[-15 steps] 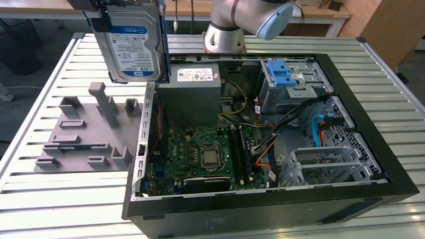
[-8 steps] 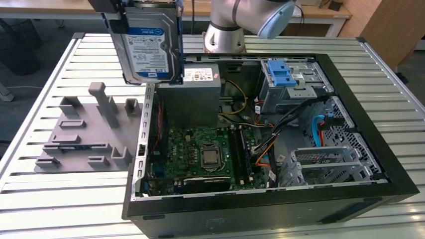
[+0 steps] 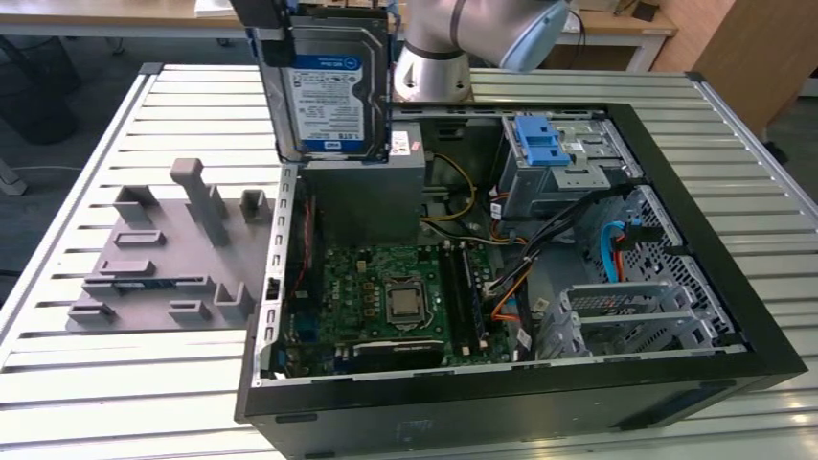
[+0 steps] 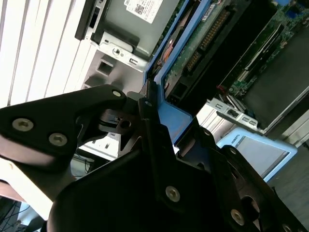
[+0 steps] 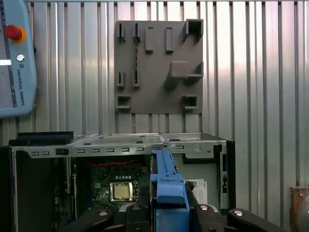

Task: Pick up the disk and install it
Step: 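Pick up the disk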

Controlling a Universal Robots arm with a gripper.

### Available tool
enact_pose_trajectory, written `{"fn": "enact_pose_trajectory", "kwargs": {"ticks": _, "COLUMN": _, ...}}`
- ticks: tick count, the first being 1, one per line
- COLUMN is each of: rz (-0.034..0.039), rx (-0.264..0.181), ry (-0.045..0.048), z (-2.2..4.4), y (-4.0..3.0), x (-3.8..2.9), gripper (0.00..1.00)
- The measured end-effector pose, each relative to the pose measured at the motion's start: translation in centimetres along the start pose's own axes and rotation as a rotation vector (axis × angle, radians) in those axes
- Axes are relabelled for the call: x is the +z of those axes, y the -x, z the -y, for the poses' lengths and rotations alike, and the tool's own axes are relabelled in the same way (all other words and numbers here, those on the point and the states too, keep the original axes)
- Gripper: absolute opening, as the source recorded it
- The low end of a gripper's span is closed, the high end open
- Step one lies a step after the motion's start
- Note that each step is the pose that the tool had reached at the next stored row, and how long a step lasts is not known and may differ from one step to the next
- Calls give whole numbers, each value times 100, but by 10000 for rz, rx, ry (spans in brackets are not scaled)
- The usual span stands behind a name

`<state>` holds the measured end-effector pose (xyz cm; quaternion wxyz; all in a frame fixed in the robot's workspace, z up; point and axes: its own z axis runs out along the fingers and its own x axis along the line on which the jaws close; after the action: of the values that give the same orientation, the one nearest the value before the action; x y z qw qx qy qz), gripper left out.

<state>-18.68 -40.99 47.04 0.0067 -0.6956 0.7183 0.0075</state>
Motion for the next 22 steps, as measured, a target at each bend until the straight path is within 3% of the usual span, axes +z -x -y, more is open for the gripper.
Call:
{"fn": "enact_pose_trajectory", "kwargs": {"ticks": 9, "rz": 2, "rx": 0, "ry": -1, "z": 411, "y": 12, "x": 29, "gripper": 36}}
{"fn": "enact_pose_trajectory", "kwargs": {"ticks": 12, "rz": -1, "rx": 0, "ry": 0, "z": 446, "y": -19, "x": 48, "gripper": 36}}
{"fn": "enact_pose_trajectory", "kwargs": {"ticks": 22, "rz": -7, "rx": -1, "ry": -5, "z": 480, "y": -246, "x": 84, "gripper": 36}}
